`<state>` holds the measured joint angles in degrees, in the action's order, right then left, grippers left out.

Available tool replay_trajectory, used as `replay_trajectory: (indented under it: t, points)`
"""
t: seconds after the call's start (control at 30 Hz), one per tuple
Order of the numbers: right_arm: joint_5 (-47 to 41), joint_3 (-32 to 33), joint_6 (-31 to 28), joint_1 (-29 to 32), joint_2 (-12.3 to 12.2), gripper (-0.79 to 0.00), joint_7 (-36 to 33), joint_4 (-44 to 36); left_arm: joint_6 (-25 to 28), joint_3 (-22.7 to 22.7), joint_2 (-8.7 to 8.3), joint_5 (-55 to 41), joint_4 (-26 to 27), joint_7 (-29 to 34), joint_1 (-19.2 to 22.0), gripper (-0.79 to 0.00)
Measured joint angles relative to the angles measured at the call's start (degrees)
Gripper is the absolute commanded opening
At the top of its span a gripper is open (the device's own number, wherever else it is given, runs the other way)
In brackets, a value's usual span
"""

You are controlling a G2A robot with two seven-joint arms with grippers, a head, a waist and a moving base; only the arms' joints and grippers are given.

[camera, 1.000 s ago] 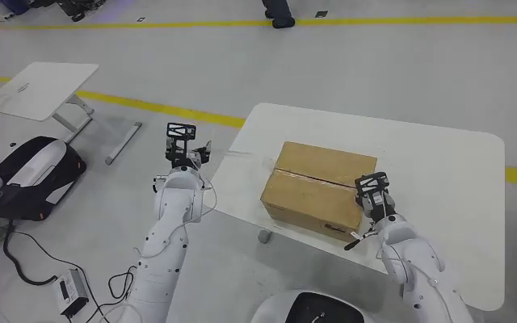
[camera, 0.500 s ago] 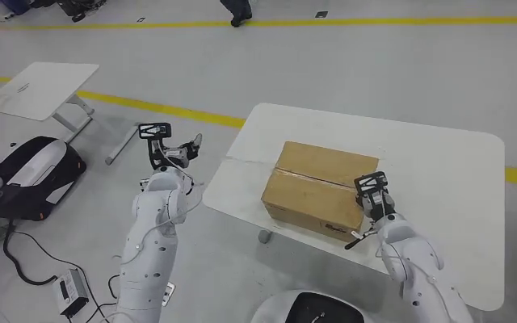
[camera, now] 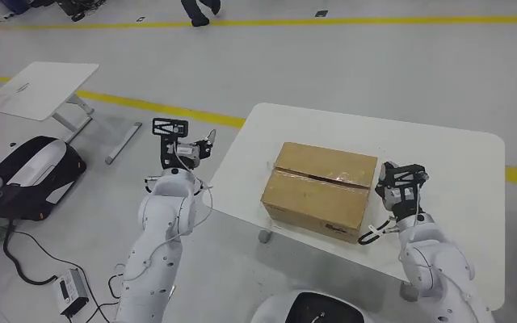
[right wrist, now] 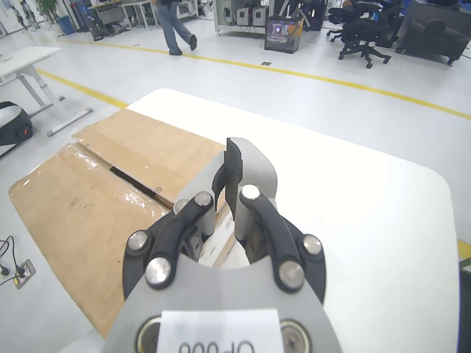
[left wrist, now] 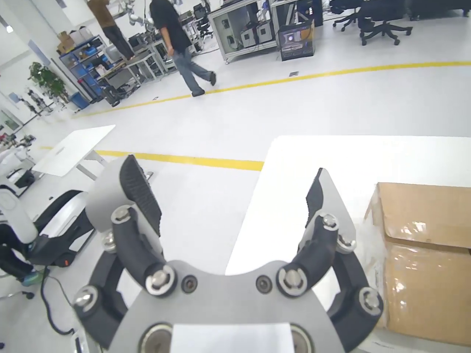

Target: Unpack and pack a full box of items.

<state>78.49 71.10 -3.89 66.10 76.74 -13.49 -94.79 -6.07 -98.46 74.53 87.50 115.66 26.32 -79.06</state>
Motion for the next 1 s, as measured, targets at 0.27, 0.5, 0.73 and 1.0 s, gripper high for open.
replay_trajectory:
  t: [0.27, 0.5, 0.73, 1.0]
  points:
    - [0.64, 7.46, 0.56, 4.37, -1.08, -0.785, -0.4, -5.74, 8.62, 12.84, 0.49, -0.02, -2.25, -0.48, 2.88, 0.0]
    - [0.3, 11.22, 1.94, 6.09, -1.46, -0.785, -0.12, -5.97, 14.52, 29.39, 1.75, 6.64, -11.07, -0.64, 10.49, 0.0]
    - [-0.61, 13.52, 2.88, 8.23, -1.67, -0.785, 0.53, -6.67, 15.81, 39.71, 3.21, 16.3, -22.15, 1.14, 19.24, 0.0]
    - [-1.4, 14.63, 3.23, 9.7, -1.77, -0.785, 1.19, -7.55, 14.59, 43.35, 4.49, 20.93, -28.5, 3.48, 24.5, 0.0]
